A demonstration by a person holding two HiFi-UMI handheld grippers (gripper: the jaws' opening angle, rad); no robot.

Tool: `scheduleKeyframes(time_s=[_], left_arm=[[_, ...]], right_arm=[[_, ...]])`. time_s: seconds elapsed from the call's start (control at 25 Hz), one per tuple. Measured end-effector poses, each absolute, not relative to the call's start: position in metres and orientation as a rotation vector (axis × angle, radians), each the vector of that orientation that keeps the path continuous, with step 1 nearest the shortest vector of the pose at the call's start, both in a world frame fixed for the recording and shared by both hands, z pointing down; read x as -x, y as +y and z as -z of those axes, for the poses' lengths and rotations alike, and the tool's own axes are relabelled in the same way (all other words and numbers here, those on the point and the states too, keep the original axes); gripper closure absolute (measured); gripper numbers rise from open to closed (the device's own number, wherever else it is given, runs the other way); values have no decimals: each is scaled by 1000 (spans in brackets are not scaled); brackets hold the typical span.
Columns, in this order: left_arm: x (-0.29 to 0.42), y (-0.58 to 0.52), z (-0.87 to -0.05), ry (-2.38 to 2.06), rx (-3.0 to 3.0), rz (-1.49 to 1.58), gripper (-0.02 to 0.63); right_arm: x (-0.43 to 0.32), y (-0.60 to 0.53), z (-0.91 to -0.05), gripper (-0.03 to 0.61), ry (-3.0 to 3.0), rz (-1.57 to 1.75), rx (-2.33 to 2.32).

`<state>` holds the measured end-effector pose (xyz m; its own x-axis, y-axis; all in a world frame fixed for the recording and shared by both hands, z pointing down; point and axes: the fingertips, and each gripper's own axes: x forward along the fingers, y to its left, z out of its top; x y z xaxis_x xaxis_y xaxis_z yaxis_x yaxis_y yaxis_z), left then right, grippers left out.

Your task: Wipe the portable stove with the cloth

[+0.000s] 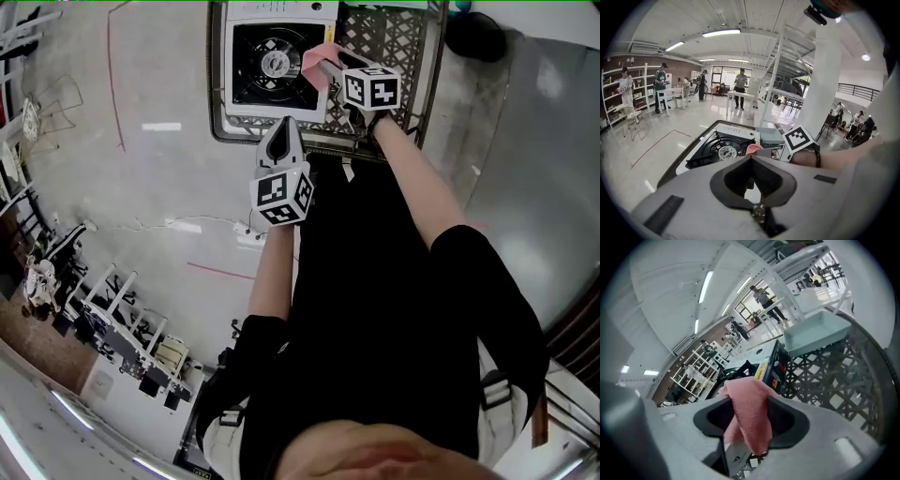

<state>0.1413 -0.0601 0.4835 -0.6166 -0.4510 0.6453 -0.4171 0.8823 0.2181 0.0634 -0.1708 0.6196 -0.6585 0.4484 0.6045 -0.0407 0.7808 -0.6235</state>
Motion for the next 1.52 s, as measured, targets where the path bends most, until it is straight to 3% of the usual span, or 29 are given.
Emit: scheduleKeyframes(time_s=[0.8, 1.52], left_arm=[[-145, -36, -485, -2356, -443, 166, 614], [-162, -8, -489, -2361, -414, 183, 614]], right_arm=[[-49, -166, -623, 365, -2117, -714, 331], [-85, -142, -624, 365, -2099, -673, 407]])
